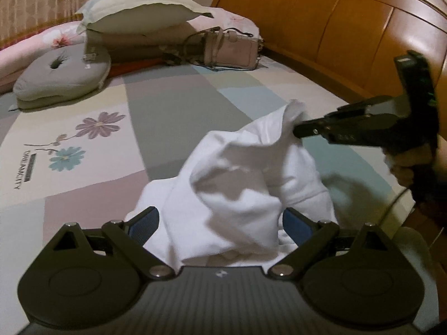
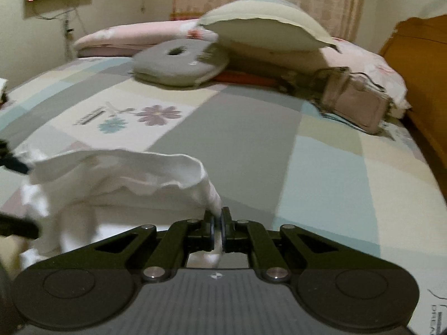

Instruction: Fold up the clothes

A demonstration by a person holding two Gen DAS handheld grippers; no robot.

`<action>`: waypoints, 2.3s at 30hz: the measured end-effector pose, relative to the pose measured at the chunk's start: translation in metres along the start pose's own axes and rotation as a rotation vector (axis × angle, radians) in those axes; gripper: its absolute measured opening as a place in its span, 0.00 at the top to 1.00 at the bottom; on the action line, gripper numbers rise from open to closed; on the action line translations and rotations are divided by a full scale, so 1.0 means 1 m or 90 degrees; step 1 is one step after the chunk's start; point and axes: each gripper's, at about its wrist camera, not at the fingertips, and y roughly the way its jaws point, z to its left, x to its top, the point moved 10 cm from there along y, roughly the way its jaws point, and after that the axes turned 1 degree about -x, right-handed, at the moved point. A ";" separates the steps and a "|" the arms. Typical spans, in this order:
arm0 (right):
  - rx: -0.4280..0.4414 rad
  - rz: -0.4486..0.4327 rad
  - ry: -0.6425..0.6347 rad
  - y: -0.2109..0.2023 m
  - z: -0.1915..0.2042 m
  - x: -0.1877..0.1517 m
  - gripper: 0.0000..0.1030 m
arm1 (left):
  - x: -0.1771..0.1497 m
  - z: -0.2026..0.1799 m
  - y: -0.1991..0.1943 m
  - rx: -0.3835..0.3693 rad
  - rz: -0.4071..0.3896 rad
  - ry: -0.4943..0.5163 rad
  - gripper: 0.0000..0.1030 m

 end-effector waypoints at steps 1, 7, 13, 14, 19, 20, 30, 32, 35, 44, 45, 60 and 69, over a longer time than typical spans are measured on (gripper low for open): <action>-0.010 0.004 0.012 0.003 -0.008 -0.001 0.93 | 0.001 -0.003 0.001 -0.001 -0.002 0.006 0.08; 0.011 0.019 0.103 -0.003 -0.035 -0.020 0.91 | 0.003 -0.028 -0.005 -0.010 -0.026 0.064 0.12; 0.084 0.022 0.118 -0.022 -0.014 -0.044 0.85 | -0.002 -0.038 -0.009 -0.027 -0.025 0.057 0.48; 0.106 0.022 0.123 -0.025 -0.008 -0.047 0.79 | -0.003 -0.037 -0.009 -0.027 -0.023 0.049 0.53; 0.214 0.029 0.184 -0.026 0.013 -0.058 0.52 | 0.000 -0.032 -0.010 -0.024 -0.033 0.013 0.83; 0.233 0.033 0.201 -0.023 0.016 -0.060 0.50 | 0.002 -0.030 -0.010 -0.022 -0.035 0.006 0.87; 0.339 0.041 0.313 -0.014 0.033 -0.064 0.89 | 0.026 -0.004 -0.017 0.034 -0.056 0.053 0.92; 0.329 0.021 0.306 -0.016 0.027 -0.050 0.96 | 0.036 0.005 -0.017 0.054 -0.060 0.068 0.93; 0.302 -0.003 0.286 -0.017 0.015 -0.028 0.97 | 0.051 0.022 -0.013 0.083 -0.065 0.088 0.94; 0.274 0.003 0.318 -0.001 -0.010 -0.022 0.62 | 0.069 0.057 0.005 0.107 -0.056 0.094 0.94; 0.279 0.012 0.334 0.002 -0.010 -0.031 0.61 | 0.068 0.058 0.006 0.107 -0.054 0.094 0.94; 0.340 -0.046 0.346 0.004 0.016 -0.023 0.90 | 0.069 0.087 0.018 0.106 -0.040 0.065 0.94; 0.176 -0.061 0.192 0.023 -0.037 0.041 0.92 | 0.098 0.115 0.040 0.131 -0.035 0.083 0.96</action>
